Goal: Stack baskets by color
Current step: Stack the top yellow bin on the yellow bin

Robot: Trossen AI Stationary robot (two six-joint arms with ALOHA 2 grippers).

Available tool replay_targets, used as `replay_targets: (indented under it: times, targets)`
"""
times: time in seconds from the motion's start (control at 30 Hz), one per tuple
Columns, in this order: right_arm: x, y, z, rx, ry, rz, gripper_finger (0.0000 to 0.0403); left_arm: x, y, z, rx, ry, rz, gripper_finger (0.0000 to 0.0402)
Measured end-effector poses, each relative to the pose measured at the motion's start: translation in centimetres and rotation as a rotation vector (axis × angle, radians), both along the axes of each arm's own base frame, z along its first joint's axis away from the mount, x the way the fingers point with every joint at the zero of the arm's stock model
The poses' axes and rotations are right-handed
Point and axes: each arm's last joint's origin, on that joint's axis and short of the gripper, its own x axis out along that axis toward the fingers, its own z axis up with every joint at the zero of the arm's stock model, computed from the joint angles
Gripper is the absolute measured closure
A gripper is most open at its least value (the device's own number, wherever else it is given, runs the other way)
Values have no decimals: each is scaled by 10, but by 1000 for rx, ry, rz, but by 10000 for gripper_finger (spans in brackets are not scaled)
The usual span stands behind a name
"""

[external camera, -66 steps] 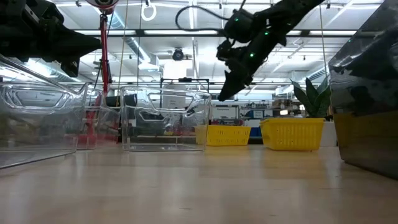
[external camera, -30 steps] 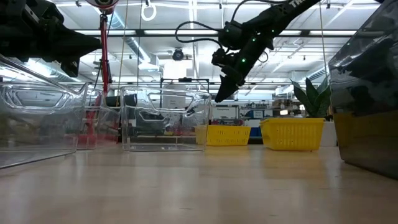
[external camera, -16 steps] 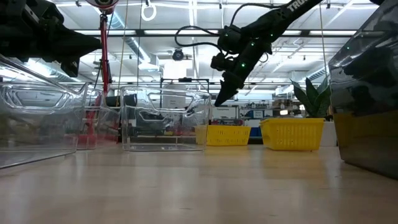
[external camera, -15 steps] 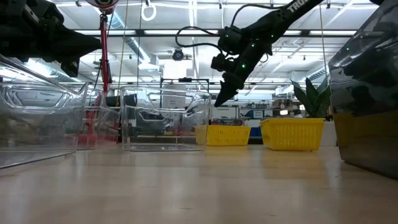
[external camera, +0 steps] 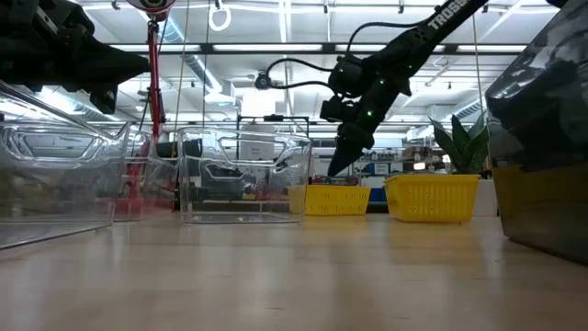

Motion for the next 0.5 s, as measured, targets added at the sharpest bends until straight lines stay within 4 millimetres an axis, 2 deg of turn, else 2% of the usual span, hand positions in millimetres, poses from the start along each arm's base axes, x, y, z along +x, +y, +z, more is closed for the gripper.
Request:
replay_targets:
  times: [0.33,0.5]
  targets:
    - [-7,3,-19,-42,12,-7,202,0,0,0,0,0,0,369]
    - [-7,2,-20,-65,26,-27,210,0,0,0,0,0,0,376]
